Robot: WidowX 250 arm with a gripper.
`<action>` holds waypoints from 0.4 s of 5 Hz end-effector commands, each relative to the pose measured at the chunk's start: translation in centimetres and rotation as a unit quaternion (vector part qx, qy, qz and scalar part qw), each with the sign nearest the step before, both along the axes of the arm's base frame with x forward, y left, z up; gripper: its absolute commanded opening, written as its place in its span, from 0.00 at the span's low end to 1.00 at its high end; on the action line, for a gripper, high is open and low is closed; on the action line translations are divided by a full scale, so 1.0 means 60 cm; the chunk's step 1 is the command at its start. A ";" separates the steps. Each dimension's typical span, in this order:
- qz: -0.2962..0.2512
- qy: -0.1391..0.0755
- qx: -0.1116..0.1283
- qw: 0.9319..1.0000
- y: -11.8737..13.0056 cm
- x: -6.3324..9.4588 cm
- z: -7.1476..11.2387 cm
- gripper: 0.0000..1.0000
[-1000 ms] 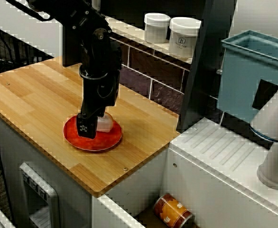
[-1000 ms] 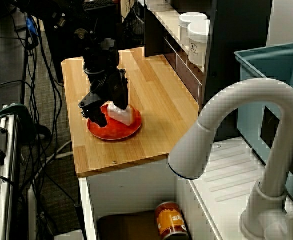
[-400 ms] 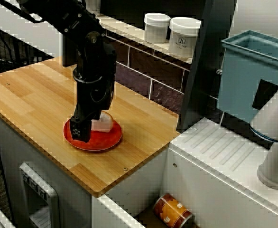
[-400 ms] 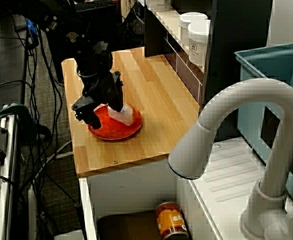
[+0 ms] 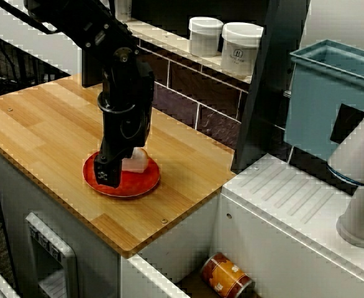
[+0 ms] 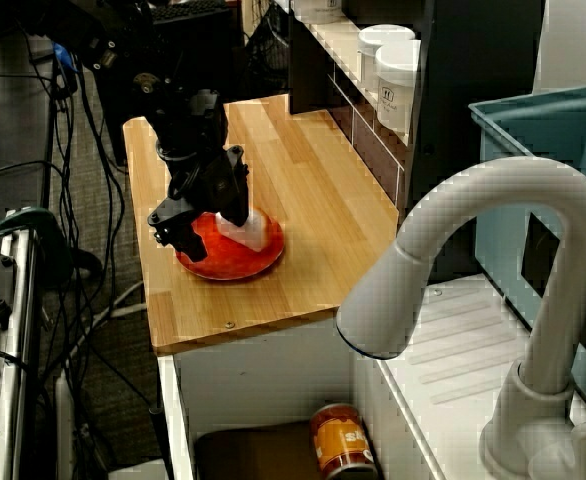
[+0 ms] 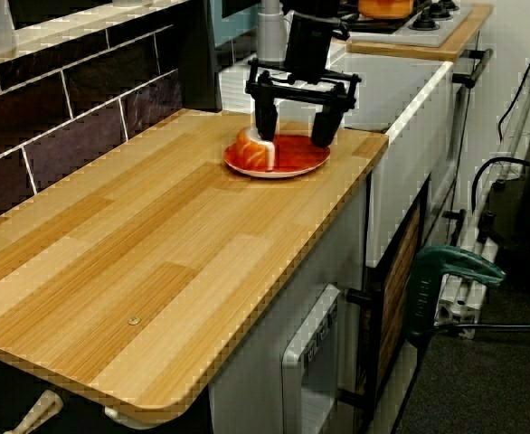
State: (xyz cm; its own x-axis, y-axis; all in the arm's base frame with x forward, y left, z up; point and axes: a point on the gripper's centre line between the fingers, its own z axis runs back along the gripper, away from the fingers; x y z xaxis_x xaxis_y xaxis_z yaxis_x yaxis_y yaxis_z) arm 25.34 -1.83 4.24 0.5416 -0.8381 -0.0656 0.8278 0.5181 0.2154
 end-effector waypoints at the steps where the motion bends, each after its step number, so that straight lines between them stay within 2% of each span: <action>1: -0.008 -0.004 -0.008 1.000 0.000 -0.005 0.023 1.00; 2: -0.014 0.002 -0.006 1.000 0.001 -0.014 0.023 1.00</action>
State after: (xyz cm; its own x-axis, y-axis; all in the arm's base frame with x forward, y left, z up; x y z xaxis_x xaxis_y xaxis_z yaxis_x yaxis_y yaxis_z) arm 24.09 -1.91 4.41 0.5275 -0.8453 -0.0842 0.8434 0.5093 0.1708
